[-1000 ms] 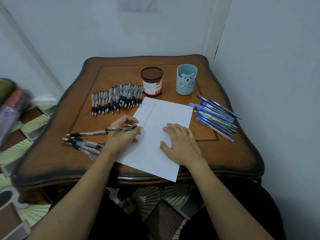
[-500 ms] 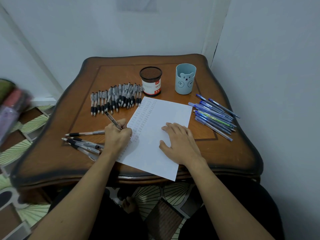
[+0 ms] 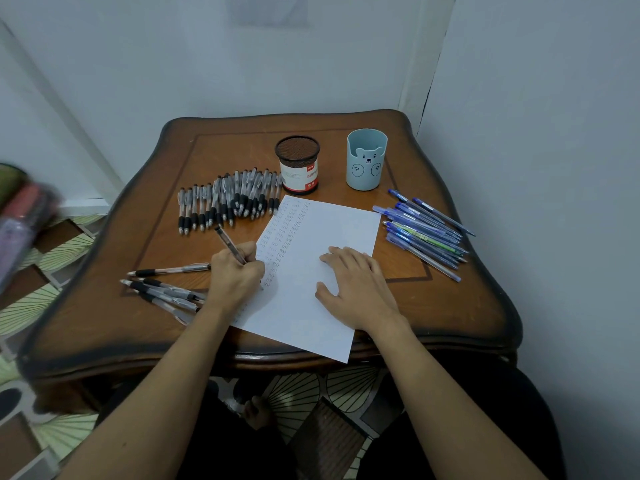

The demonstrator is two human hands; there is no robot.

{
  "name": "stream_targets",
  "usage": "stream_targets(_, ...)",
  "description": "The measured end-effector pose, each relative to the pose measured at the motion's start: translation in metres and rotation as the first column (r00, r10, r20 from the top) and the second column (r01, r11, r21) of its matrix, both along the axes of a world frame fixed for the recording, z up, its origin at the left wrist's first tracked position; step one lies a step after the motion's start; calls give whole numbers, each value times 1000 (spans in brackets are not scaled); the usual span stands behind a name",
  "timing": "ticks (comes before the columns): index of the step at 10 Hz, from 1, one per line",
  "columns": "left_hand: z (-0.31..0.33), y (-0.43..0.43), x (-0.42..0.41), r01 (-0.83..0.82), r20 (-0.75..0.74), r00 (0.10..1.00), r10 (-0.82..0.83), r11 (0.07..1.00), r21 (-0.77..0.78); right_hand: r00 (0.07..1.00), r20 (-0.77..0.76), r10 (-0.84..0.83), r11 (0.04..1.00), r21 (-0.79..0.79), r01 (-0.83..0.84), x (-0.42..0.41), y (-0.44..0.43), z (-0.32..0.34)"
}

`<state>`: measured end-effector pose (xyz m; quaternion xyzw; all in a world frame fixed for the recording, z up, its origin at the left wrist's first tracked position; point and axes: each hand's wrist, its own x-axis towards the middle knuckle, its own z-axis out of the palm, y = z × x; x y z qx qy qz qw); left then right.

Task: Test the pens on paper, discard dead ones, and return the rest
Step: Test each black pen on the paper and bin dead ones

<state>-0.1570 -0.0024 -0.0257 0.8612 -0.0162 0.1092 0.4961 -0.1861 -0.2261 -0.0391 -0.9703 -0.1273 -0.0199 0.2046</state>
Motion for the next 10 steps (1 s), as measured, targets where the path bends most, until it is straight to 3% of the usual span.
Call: stream_targets(10,-6,-1,1,95,29,995,-95,995,20,1000,4,-5,1000,2,5,1,-1,0)
